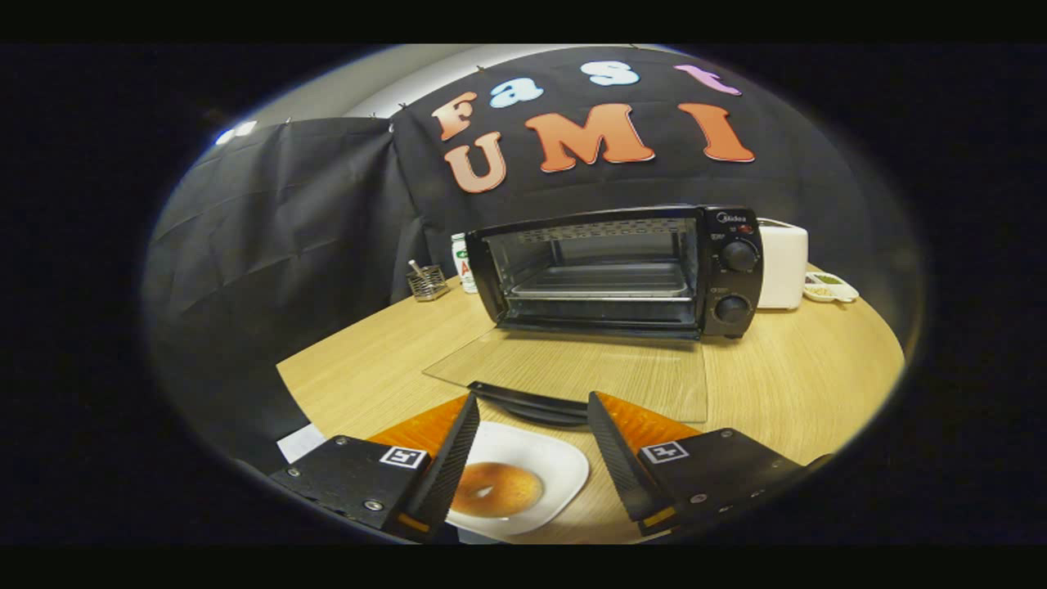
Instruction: Open the toaster oven, put the food inside, and close the toaster oven door.
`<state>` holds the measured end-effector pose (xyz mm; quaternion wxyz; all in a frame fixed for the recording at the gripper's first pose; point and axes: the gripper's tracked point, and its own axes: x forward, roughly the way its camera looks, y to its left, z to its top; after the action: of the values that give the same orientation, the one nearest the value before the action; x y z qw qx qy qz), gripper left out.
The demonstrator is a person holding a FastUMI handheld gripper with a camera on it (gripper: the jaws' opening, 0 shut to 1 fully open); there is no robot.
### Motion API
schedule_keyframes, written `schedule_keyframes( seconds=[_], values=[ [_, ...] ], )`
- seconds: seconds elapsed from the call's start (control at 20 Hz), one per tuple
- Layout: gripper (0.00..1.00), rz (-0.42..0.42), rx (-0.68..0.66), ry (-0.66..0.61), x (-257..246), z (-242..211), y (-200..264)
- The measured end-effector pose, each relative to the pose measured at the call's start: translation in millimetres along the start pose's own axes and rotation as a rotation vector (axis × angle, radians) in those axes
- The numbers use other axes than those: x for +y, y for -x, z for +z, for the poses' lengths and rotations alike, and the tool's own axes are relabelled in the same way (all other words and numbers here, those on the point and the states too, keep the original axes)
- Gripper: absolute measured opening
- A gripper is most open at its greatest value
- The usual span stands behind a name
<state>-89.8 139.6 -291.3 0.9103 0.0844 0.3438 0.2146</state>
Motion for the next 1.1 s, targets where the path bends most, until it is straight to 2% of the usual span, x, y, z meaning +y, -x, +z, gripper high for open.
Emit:
schedule_keyframes(
  seconds=[0.35,0.5,0.7,0.85,1.0,1.1],
  values=[
    [0.84,0.055,0.076,0.038,20.9,-44.4,41.4],
    [0.85,0.082,0.088,0.043,28.0,-52.9,41.3],
    [0.85,0.061,0.146,0.048,22.4,-71.3,31.0],
    [0.85,0.063,0.134,0.043,23.6,-69.5,29.8],
    [0.83,0.046,0.132,0.091,22.3,-71.4,24.7],
    [0.74,0.047,0.144,0.081,20.6,-74.0,24.6]
  ],
)
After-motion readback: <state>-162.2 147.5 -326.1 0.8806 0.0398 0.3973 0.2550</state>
